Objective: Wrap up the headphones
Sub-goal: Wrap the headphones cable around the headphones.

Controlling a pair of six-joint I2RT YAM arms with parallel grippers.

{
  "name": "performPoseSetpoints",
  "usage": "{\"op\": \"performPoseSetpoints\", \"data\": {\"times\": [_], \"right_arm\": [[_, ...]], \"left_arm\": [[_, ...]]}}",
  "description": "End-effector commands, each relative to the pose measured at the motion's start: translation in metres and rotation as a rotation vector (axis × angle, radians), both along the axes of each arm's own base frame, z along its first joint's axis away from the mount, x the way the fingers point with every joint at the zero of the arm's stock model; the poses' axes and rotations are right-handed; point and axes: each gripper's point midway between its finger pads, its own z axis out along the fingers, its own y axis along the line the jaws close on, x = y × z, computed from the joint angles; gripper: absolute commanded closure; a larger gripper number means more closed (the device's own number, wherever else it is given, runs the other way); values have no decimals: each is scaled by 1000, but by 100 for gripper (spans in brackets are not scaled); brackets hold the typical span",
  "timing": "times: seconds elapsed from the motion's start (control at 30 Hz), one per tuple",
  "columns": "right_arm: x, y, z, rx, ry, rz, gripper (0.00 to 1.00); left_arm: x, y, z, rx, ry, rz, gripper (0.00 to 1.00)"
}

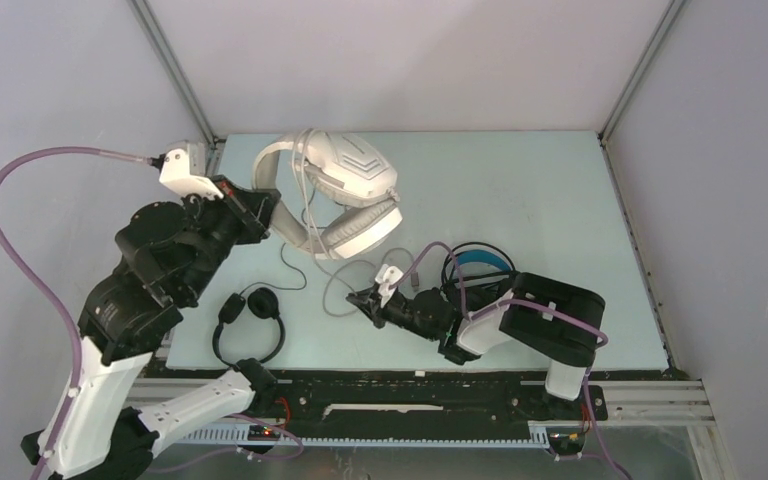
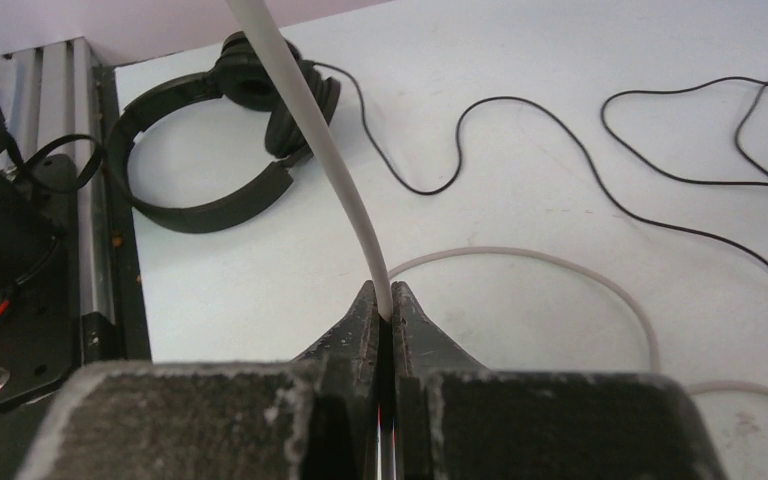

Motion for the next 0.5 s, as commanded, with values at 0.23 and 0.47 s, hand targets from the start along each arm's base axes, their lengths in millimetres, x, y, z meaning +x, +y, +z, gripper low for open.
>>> {"op": "performPoseSetpoints", "data": {"times": [0.23,0.47], "right_arm": [[18,-27,29,135,37,-52,100],[19,-27,24,124,41,-54,100]], "left_arm": [[-23,51,58,-49,-172,132,100],[-17,61,62,-22,-182,199,100]]}}
